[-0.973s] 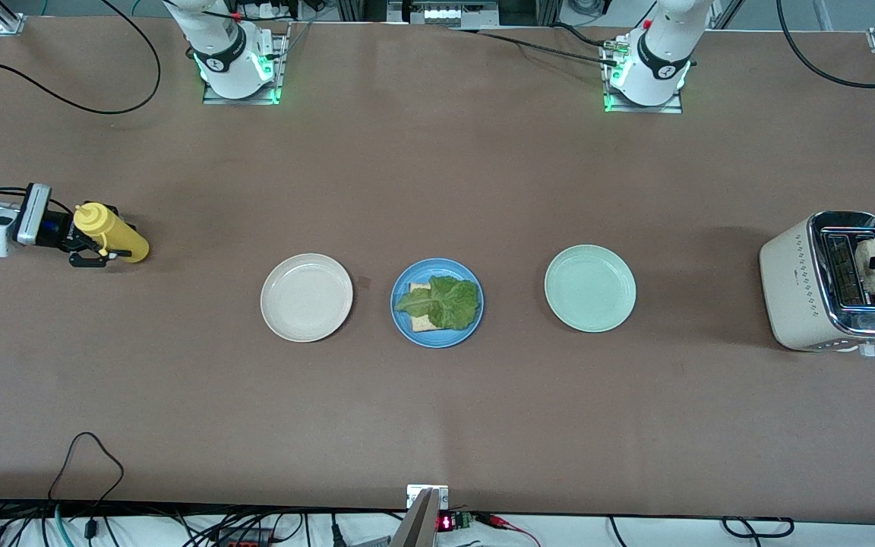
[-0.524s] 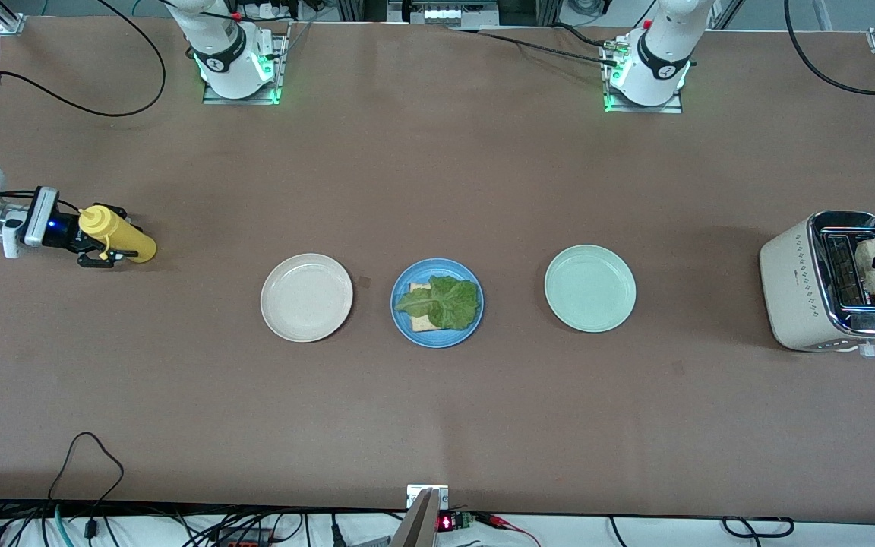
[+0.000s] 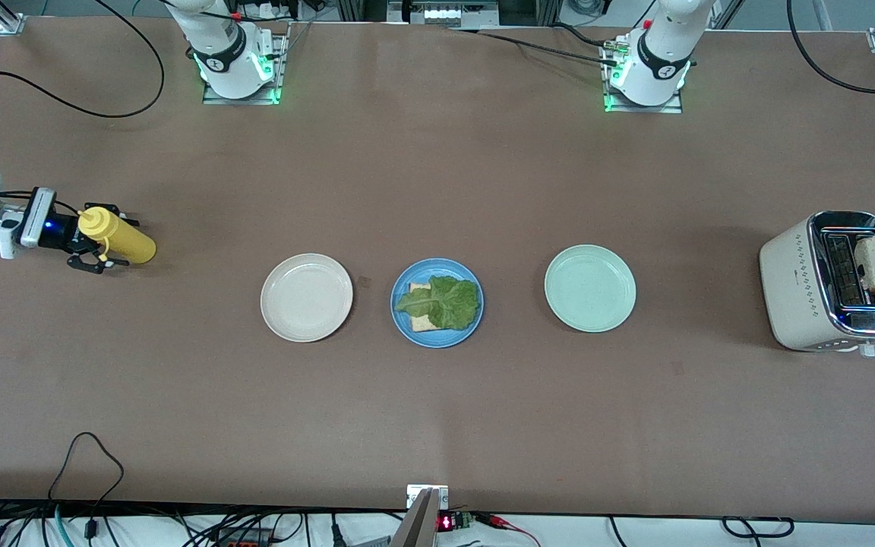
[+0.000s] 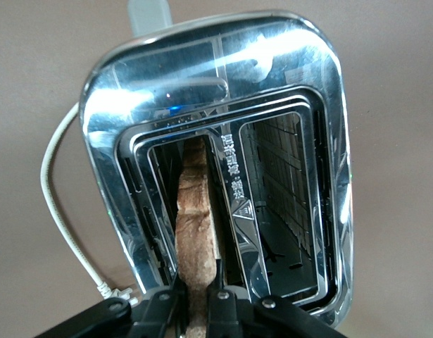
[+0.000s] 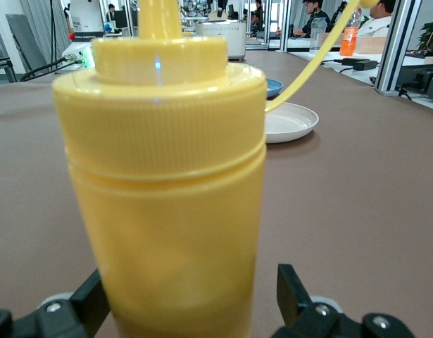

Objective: Make sandwich in blue plate with both arms
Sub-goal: 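Release the bottle with the right gripper while the left gripper grasps bread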

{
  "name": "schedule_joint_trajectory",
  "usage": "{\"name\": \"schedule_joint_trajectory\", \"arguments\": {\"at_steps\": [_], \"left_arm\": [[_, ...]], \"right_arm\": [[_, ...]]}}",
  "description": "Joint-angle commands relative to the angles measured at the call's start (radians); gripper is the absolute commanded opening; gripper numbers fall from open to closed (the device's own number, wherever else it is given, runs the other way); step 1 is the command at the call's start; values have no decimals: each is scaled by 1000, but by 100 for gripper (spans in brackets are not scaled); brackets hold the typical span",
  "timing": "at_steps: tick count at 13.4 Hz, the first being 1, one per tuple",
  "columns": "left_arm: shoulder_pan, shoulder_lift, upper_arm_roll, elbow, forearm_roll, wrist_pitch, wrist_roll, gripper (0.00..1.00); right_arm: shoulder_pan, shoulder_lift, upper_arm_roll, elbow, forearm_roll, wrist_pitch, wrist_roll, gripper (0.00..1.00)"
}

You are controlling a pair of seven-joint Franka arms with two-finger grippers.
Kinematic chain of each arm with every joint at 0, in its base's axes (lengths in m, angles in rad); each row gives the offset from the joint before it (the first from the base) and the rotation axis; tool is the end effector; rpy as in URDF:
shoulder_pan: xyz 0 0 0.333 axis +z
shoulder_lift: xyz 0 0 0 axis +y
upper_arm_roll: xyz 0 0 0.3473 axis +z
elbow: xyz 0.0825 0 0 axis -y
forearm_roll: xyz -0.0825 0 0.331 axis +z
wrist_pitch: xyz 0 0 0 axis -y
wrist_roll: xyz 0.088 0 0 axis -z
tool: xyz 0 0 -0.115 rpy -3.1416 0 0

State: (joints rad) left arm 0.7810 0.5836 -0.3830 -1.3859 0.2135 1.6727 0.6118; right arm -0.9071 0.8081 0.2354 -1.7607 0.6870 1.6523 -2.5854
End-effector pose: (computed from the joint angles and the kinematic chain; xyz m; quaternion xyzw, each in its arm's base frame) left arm 0.5632 0.3195 0.4071 0.9853 -0.1147 -0.1098 0.0638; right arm 0.4643 -0.2958 0.1748 -0.6039 -0.5707 -0.3987 0.3882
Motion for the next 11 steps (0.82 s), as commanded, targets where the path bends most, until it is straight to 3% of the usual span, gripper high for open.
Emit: {"name": "schedule_joint_trajectory", "arguments": {"at_steps": [1,3,8,11], "left_arm": [[11,-65,-14,11,-14,-80,0,2],[11,-93,-20,46,-13,-154,2,2],[-45,-132,-23,290,-3,-445,2,2],[-80,-179,-27,297,-9,-472,0,2]], "right_arm": [[-56,14,12,24,-41,-29,-5,100],[-81,13,2,43,-75,-35,-7,100],[-96,0,1,173,-116,-118,1,100],[-96,-10,5,271,-116,-213,77,100]]}}
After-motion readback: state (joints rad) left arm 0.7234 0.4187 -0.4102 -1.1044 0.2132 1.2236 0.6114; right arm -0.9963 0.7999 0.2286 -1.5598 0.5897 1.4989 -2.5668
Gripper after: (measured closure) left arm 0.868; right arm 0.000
